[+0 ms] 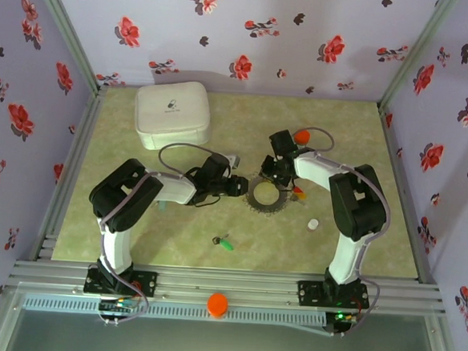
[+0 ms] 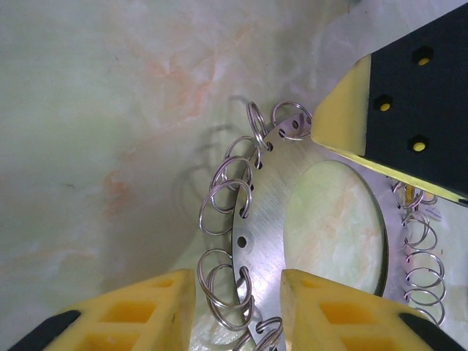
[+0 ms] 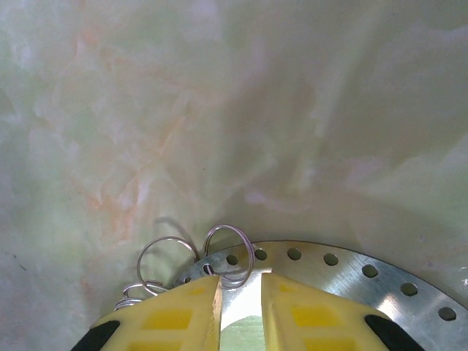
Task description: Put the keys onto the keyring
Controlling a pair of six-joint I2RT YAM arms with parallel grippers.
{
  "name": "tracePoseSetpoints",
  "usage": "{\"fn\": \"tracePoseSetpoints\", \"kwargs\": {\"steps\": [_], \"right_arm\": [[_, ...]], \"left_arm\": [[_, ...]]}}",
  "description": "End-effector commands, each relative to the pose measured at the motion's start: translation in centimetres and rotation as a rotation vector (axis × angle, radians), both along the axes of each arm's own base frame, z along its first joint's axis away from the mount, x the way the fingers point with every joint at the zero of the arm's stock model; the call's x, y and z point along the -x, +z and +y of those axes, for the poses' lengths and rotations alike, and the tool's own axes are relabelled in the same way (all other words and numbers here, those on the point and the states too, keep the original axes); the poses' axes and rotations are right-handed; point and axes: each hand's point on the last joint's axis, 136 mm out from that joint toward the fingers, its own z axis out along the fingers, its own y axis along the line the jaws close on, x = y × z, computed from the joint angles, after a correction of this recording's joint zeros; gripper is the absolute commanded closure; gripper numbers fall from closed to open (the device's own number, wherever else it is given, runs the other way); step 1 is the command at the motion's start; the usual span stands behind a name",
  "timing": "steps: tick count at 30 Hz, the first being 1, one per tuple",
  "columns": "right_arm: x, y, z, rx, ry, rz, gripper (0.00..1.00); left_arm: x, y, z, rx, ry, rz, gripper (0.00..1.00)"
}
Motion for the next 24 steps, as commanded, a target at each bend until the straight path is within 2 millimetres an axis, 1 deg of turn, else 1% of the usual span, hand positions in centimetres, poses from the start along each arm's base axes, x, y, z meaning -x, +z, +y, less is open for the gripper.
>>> {"fn": "tracePoseSetpoints", "kwargs": {"steps": [1,7,13,17,24], "right_arm": [[-0.6,-0.4,0.1,0.004,0.009,0.008,0.78],[-1.1,0.0,1.0,-0.029,0.030,-0.009,0.79],[-1.5,0.3,1.3,-0.041,0.037,-0.026,0.81],[-1.8,0.4,1.3,-0.037,0.036,-0.034,0.83],[-2.2,0.4,1.1,-0.006,0.054,-0.042,0.83]], "left_arm": [[0.1,-0.4,-0.5,0.011,-0.010,0.003,0.64],[0.2,-0.5,-0.5,0.012,-0.010,0.005,0.65],[0.1,-0.6,-0.5,0.009,-0.008,0.009,0.65],[0.2,-0.5,-0.5,0.012,-0.006,0.010,0.65],[0.2,-0.5,-0.4,0.013,-0.005,0.010,0.65]]}}
